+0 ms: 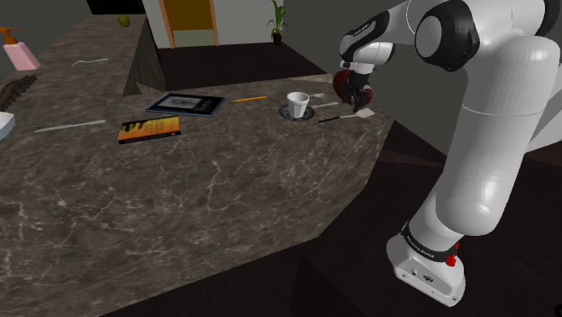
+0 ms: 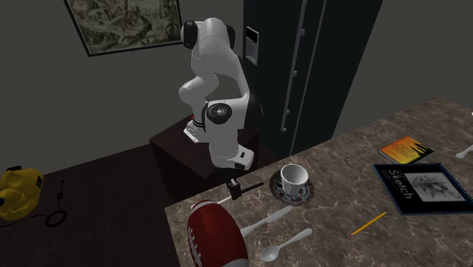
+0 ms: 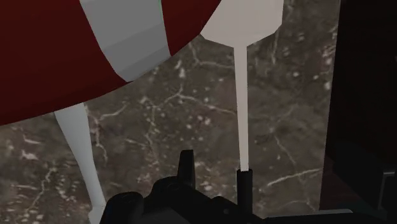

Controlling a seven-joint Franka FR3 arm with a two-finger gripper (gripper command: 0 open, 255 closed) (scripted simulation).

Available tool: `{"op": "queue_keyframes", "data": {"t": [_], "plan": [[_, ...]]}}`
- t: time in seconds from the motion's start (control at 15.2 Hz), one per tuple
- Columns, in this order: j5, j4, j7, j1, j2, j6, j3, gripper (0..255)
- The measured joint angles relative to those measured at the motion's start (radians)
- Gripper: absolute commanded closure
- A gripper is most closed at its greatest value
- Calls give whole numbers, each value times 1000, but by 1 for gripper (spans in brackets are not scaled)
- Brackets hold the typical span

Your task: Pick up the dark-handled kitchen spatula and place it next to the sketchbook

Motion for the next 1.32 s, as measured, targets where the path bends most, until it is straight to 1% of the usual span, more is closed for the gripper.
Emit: {"op": "queue_keyframes", "data": {"t": [0.46, 0.86, 0.92, 1.32], "plan": [[54, -27, -44, -18, 58, 68, 27, 0], [61, -29, -50, -21, 64, 75, 29, 0], [61, -29, -50, -21, 64, 75, 29, 255], [61, -29, -50, -21, 64, 75, 29, 255]]}}
